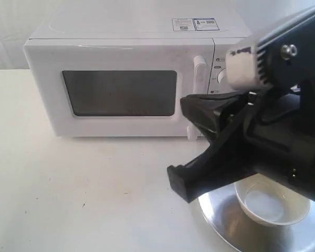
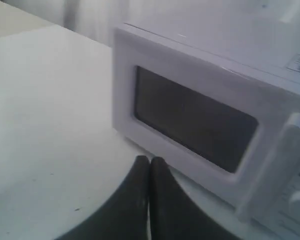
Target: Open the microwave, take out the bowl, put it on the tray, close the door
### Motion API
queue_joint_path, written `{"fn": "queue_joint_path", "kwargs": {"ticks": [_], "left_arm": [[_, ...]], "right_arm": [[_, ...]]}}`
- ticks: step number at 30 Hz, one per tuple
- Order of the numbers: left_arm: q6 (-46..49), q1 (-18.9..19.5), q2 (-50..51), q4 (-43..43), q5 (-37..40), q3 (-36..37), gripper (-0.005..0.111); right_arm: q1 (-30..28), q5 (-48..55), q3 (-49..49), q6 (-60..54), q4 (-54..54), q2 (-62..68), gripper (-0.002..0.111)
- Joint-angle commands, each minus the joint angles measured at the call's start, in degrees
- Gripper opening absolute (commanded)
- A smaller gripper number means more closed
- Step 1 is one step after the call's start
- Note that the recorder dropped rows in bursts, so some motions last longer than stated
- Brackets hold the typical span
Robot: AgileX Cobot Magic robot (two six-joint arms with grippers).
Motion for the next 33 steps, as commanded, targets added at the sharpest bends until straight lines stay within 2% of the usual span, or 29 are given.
{"fn": "queue_joint_path", "kwargs": {"ticks": [1, 3, 6, 8, 11, 12, 25, 28, 33], "left_arm": [[-0.3, 0.0, -0.1, -0.2, 0.0, 0.2, 0.000], [-0.3, 0.0, -0.1, -0.2, 0.0, 0.2, 0.000], [-0.3, 0.0, -0.1, -0.2, 0.0, 0.2, 0.000], [-0.3, 0.0, -0.1, -0.2, 0.0, 0.2, 0.000], [-0.3, 0.0, -0.1, -0.2, 0.0, 0.2, 0.000], [-0.3, 0.0, -0.1, -0.2, 0.0, 0.2, 0.000], [-0.3, 0.0, -0.1, -0.2, 0.0, 0.2, 0.000], [-0.3, 0.0, -0.1, -0.2, 0.0, 0.2, 0.000], [-0.3, 0.0, -0.1, -0.2, 0.0, 0.2, 0.000]], "right_arm": [[-0.4, 5.0, 2.0, 0.8, -0.3, 1.5, 0.000], [-4.9, 0.9, 4.5, 2.2, -1.4, -0.5, 0.000], [-17.6, -14.0, 9.9, 4.1, -3.9, -9.5, 0.000], [-26.5, -20.4, 13.7, 3.4, -5.4, -16.9, 0.000], [-40.6, -20.8, 21.1, 3.4, -5.6, -27.5, 0.000], [-43.2, -20.9, 22.7, 3.4, -5.5, -29.7, 0.000], [-61.6, -23.1, 36.7, 6.3, -5.6, -52.1, 0.000], [-63.1, -25.5, 38.7, 6.3, -6.1, -52.2, 0.000], [-69.7, -29.6, 38.7, 6.3, -8.5, -52.2, 0.000]]}}
